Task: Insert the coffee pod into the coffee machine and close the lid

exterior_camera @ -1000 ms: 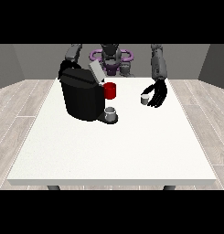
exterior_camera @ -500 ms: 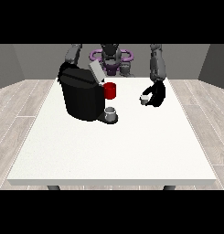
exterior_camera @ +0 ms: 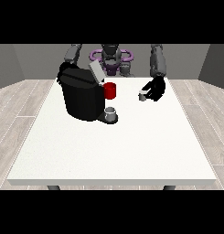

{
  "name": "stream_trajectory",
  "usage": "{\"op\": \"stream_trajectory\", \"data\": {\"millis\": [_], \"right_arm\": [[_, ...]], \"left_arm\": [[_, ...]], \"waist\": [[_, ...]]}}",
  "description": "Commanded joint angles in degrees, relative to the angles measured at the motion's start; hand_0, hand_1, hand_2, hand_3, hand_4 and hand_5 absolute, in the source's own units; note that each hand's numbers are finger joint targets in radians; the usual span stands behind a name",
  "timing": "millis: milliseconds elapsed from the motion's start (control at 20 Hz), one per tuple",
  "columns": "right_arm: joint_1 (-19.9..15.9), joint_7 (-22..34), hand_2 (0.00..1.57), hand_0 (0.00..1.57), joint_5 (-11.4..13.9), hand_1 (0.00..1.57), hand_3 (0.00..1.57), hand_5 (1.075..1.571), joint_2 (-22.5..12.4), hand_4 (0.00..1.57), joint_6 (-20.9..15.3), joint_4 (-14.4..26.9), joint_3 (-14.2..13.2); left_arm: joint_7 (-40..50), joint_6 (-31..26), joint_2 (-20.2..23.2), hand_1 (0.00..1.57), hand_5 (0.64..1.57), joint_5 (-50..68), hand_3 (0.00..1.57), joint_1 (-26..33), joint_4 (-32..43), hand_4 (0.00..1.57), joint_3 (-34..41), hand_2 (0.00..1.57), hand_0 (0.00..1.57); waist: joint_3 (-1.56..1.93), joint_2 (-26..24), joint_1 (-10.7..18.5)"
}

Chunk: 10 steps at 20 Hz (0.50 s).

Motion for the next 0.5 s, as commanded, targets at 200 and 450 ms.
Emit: {"op": "stream_trajectory", "data": {"millis": [200, 450], "right_arm": [[-0.4, -1.4, 0.00, 0.00, -0.5, 0.00, 0.00, 1.571, 0.4, 0.41, 0.2, 3.8, -0.4], [-0.1, -1.5, 0.00, 0.00, -1.3, 0.00, 0.00, 1.571, -0.2, 0.49, 2.1, 5.4, -0.4]], "left_arm": [[2.1, -6.1, -1.4, 1.24, 1.571, 0.1, 1.32, -6.0, -3.8, 0.53, -0.7, 1.33, 1.24], [2.8, -12.2, 0.5, 1.25, 1.571, 0.3, 1.29, -10.2, -5.7, 0.56, -0.8, 1.33, 1.25]], "waist": [[0.02, -3.5, 0.4], [0.02, -5.1, 0.1]]}}
